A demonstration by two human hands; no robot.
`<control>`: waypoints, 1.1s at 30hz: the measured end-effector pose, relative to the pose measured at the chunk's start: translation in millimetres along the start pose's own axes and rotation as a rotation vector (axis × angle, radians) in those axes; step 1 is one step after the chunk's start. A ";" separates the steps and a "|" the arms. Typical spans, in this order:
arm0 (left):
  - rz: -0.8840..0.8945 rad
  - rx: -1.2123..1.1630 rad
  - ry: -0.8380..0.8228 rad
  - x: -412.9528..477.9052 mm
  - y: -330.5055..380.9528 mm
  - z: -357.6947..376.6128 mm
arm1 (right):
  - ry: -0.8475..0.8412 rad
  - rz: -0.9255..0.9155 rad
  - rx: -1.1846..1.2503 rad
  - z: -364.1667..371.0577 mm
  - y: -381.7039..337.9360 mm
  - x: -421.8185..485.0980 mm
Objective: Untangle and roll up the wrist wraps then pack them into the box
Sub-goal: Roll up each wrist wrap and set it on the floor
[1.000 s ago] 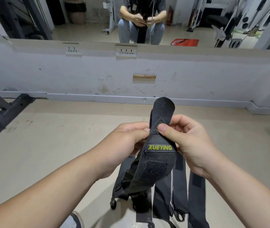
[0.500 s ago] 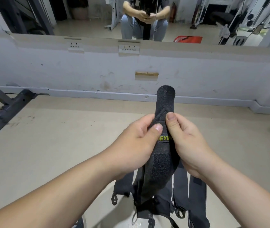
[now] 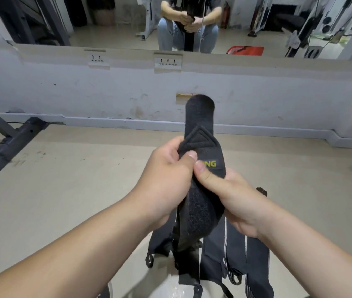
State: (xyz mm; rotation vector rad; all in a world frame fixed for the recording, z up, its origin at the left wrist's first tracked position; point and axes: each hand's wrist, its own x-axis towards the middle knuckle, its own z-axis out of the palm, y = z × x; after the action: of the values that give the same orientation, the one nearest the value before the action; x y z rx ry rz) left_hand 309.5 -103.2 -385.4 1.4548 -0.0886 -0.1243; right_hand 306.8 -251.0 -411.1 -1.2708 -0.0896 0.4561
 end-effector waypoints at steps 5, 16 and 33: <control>0.004 -0.208 0.037 10.0 15.5 -13.1 | -0.323 0.146 -0.086 -6.0 4.6 -7.0; -0.311 -0.363 -0.012 18.3 20.6 -23.2 | -0.289 0.140 -0.030 14.8 5.4 -1.0; -0.305 -0.606 0.210 40.7 23.1 -30.4 | -0.538 0.368 0.045 2.8 13.6 -5.4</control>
State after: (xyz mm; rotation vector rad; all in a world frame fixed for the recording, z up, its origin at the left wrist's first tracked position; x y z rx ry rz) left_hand 354.7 -76.4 -366.5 0.8594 0.3209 -0.2249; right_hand 297.2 -247.6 -422.0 -1.0933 -0.2989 1.1063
